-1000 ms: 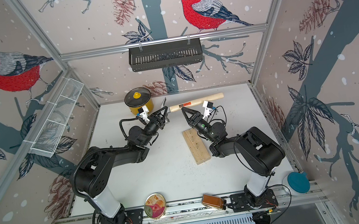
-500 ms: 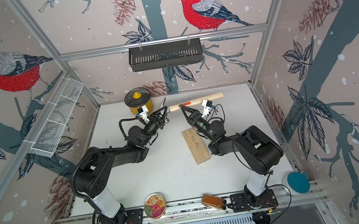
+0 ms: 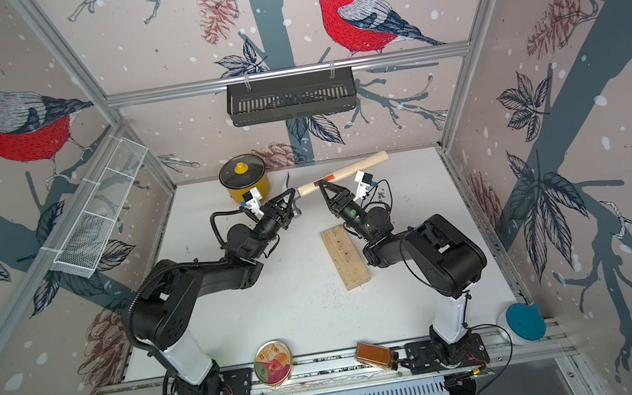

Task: Use a claw hammer to pull out a nail
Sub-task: Pick up the hammer at the center of the board.

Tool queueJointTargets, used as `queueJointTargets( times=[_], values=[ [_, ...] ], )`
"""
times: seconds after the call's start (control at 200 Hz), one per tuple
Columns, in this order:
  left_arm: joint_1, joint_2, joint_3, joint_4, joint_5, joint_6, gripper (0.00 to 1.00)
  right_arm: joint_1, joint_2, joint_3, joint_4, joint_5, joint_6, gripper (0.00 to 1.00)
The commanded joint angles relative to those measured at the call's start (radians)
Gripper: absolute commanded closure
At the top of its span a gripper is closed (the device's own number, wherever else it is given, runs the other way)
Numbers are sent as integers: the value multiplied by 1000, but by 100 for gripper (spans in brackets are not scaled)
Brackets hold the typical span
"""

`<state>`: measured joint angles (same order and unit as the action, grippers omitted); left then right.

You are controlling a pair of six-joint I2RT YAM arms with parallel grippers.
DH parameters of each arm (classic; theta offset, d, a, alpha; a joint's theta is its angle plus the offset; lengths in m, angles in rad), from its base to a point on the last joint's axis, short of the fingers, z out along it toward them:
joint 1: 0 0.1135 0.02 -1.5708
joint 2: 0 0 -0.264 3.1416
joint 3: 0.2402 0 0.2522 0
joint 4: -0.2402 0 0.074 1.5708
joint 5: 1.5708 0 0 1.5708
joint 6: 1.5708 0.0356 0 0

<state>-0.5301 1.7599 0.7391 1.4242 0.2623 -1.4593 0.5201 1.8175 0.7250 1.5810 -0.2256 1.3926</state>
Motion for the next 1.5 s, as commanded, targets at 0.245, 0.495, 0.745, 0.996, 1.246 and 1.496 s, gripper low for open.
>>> queueJointTargets(
  times=[0.245,0.495,0.745,0.996,1.246,1.496],
  values=[
    [-23,28,-11,235,20,-52,100,-8,53,62,82,2,34,56],
    [-37,24,-30,244,25,-58,100,-16,81,91,93,-1,44,57],
    [-60,35,-53,252,32,-56,100,-26,100,113,99,-19,55,60],
    [-74,61,-60,277,37,-71,100,-30,108,125,94,-49,55,61],
    [-80,67,-64,280,44,-70,100,-35,120,146,93,-75,62,62],
    [-81,65,-75,279,45,-68,100,-43,103,134,67,-87,54,72]
  ],
)
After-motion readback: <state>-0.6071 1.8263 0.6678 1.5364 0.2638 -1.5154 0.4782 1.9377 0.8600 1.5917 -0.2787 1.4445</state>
